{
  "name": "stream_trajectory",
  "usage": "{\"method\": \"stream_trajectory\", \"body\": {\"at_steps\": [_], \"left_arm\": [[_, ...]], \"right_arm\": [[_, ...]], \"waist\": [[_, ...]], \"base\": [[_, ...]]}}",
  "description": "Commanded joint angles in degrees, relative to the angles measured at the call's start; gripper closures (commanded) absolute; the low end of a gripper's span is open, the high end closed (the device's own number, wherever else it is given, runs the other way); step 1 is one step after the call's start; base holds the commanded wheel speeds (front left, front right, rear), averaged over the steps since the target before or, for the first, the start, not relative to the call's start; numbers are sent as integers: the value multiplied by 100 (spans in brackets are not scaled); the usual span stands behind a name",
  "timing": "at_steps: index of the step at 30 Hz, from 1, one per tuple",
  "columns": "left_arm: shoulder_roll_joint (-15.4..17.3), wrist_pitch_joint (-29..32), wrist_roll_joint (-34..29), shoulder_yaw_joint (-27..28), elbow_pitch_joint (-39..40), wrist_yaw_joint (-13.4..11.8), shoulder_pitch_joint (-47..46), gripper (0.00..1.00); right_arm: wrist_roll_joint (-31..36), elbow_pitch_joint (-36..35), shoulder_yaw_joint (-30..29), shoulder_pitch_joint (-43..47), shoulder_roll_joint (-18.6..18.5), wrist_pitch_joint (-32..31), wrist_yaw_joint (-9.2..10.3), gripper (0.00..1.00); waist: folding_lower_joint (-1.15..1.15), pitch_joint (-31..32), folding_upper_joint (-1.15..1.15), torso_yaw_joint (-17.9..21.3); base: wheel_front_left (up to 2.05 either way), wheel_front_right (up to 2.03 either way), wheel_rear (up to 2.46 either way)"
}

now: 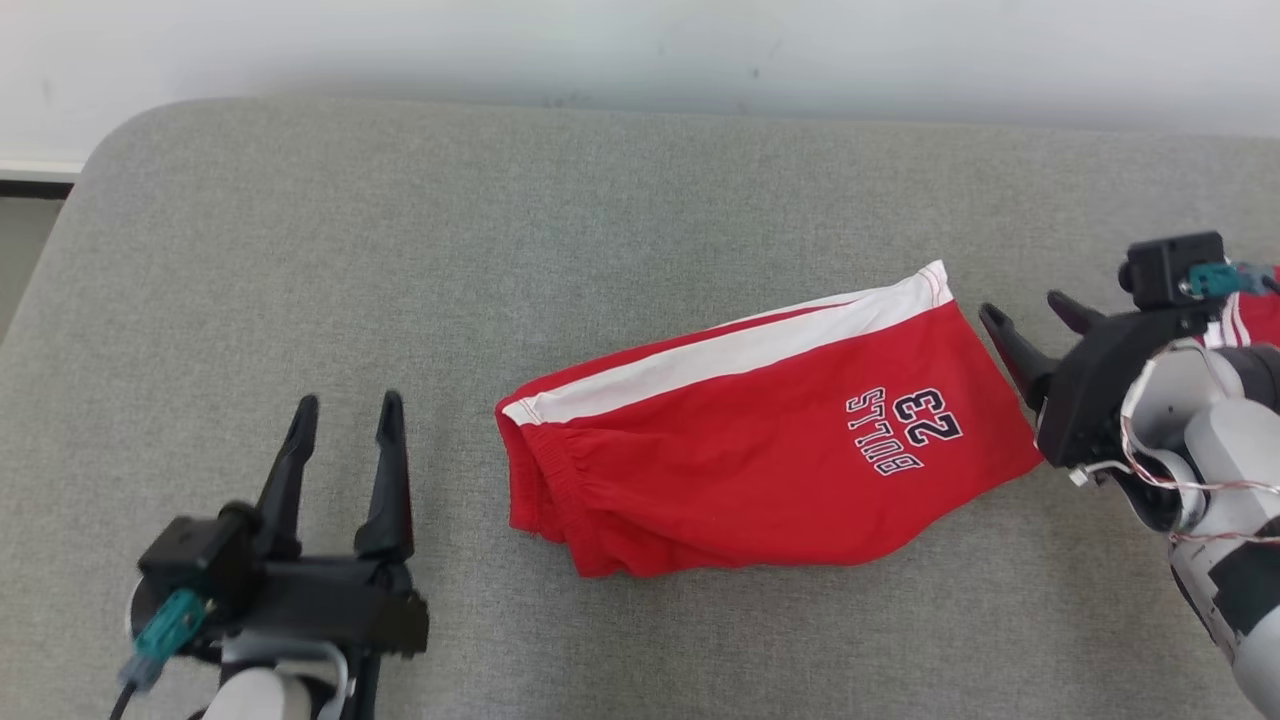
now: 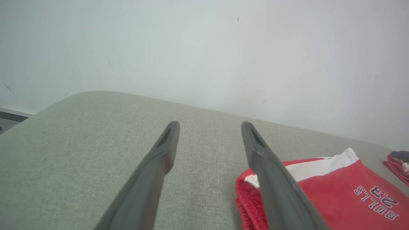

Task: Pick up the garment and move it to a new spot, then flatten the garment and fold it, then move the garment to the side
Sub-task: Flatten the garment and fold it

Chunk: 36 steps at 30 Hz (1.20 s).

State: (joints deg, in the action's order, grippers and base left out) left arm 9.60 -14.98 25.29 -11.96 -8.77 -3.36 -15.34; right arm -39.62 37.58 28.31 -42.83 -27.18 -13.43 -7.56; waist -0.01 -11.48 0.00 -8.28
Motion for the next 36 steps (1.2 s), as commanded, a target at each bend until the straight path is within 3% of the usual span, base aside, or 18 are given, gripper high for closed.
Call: {"method": "stream_trajectory", "body": {"at_steps": [1,8,13,29,30,31,32,36], "left_arm": [[-33,-21,-157,105,87,42,155,0],[-456,-17,-849,989,724,275,1007,0],[-629,-17,-1095,1278,920,476,1348,0],[-671,-18,-961,1187,1020,451,1353,0],[-672,-18,-955,1173,1012,453,1351,0],[-672,-18,-951,1171,1011,453,1346,0],[-672,-18,-949,1168,1020,447,1341,0],[-672,-18,-949,1157,1048,420,1372,0]], "right_arm": [[-52,8,-52,109,-10,-3,16,0],[-239,347,-699,360,218,69,16,0],[-116,556,-869,288,379,-42,16,0],[611,1620,-1050,102,1061,-510,13,0],[628,1607,-978,140,1124,-582,0,11],[622,1583,-932,180,1171,-639,-6,67],[628,1547,-870,226,1192,-702,-9,100],[740,1411,-835,320,966,-626,2,100]], "waist": [[1,69,0,32],[1,21,0,-28],[1,-111,0,-158],[1,-380,0,-498],[1,-390,0,-498],[1,-399,0,-495],[1,-406,0,-489],[1,-378,0,-419]], "base": [[0,0,0],[0,0,0],[0,0,0],[0,0,0],[0,0,0],[0,0,0],[0,0,0],[0,0,0]]}}
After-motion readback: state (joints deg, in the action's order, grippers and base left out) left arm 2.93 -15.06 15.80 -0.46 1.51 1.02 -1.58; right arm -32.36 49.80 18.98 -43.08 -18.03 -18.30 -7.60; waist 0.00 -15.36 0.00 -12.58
